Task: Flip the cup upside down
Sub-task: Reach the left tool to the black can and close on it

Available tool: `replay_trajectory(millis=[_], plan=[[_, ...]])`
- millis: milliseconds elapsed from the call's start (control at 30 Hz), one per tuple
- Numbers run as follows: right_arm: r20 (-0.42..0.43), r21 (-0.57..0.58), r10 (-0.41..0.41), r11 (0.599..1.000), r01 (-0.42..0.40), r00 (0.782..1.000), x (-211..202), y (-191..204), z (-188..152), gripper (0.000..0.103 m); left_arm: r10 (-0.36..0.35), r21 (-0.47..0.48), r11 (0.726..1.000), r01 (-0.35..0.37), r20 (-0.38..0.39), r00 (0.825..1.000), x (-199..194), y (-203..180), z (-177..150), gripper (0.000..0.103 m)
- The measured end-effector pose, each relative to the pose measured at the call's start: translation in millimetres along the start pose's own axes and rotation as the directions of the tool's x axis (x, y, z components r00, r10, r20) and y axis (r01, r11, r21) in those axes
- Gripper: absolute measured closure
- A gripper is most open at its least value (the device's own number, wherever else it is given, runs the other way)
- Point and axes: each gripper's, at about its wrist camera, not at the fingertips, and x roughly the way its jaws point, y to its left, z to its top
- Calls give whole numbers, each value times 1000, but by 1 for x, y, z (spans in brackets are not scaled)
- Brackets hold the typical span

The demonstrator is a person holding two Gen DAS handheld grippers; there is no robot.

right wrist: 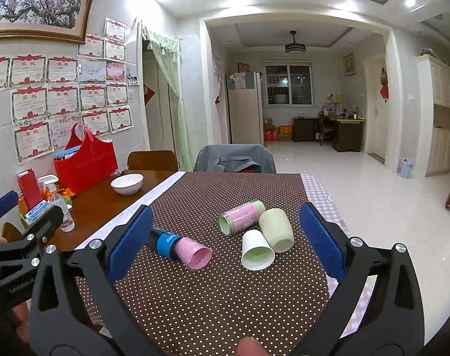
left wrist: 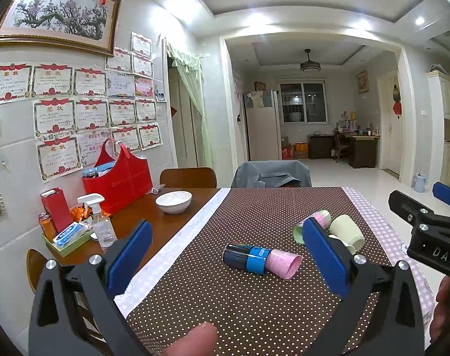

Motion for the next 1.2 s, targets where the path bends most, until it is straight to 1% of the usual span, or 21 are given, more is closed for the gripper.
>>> replay_trajectory(millis=[167,367,667,833,933,1033,1067,1167,1200], plan=[[-2,-2,1,1000,-1,1000,1,0,-1,6,-1,5,1000,1,-6,1000,2,0,-1,4],[-23,-4,7,1000,-7,1000,14,0,0,6,-2,34,999,3,-30,1000,14,-3,-3,4],[-96,-6,5,1000,-6,995,62,-4,-3,6,-2,95,995,13,-113,994,65,-6,-11,4],[-166,0,5,1000,-5,986,98,-6,-10,6,-13,146,989,39,-173,985,104,0,-15,4],[-214,-6,7,1000,-9,977,120,-7,-16,6,-17,199,978,60,-215,977,135,4,-19,4],[-263,-11,7,1000,-11,965,143,-7,-22,6,-44,245,963,112,-269,962,170,5,-26,4],[-276,-11,7,1000,-10,961,150,-8,-24,6,-53,267,954,134,-288,956,183,5,-28,4],[-319,-12,5,1000,-9,948,171,-10,-29,6,-73,333,925,184,-320,945,208,-2,-37,4],[-336,-12,7,1000,-12,942,179,-12,-31,6,-82,364,907,209,-335,939,218,-4,-41,4]])
